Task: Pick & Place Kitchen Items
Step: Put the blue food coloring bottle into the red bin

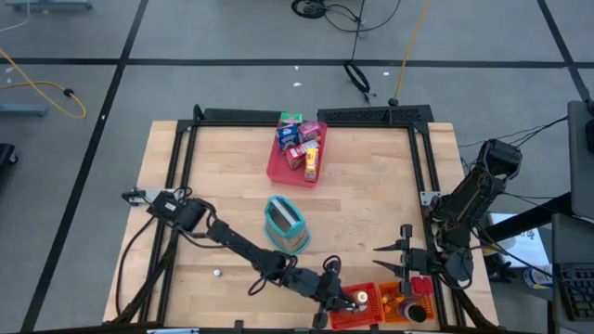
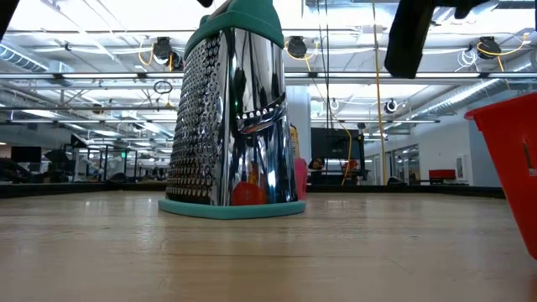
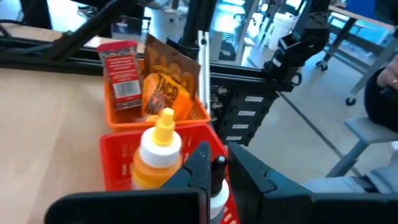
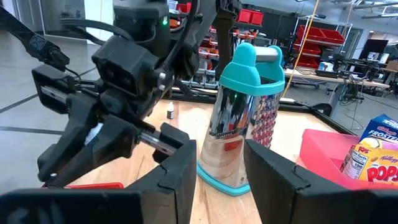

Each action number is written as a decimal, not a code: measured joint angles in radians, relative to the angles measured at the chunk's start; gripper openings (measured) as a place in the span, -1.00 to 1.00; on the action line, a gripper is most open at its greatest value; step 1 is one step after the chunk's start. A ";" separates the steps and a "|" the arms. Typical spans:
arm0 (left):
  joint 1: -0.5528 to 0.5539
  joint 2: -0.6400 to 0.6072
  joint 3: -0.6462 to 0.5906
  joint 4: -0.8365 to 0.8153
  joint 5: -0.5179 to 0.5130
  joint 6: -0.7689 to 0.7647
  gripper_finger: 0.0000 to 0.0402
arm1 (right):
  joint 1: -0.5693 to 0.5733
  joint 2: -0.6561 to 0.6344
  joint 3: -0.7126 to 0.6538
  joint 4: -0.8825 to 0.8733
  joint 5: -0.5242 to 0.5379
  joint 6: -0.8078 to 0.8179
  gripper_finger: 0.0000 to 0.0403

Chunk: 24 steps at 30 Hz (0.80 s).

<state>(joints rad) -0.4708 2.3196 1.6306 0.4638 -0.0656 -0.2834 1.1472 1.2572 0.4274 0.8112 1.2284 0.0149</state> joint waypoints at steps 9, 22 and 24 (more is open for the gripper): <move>-0.001 -0.001 0.000 -0.005 -0.054 0.001 -0.69 | 0.000 0.000 0.000 0.000 0.000 0.000 -0.38; 0.000 -0.001 0.000 -0.005 -0.067 0.011 -0.34 | 0.000 0.000 0.000 0.000 0.000 0.000 -0.38; -0.006 -0.005 0.000 -0.006 -0.066 0.042 -0.33 | 0.000 0.000 0.000 0.000 0.000 0.000 -0.38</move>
<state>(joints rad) -0.4772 2.3144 1.6306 0.4577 -0.1314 -0.2413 1.1471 1.2572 0.4274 0.8112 1.2285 0.0151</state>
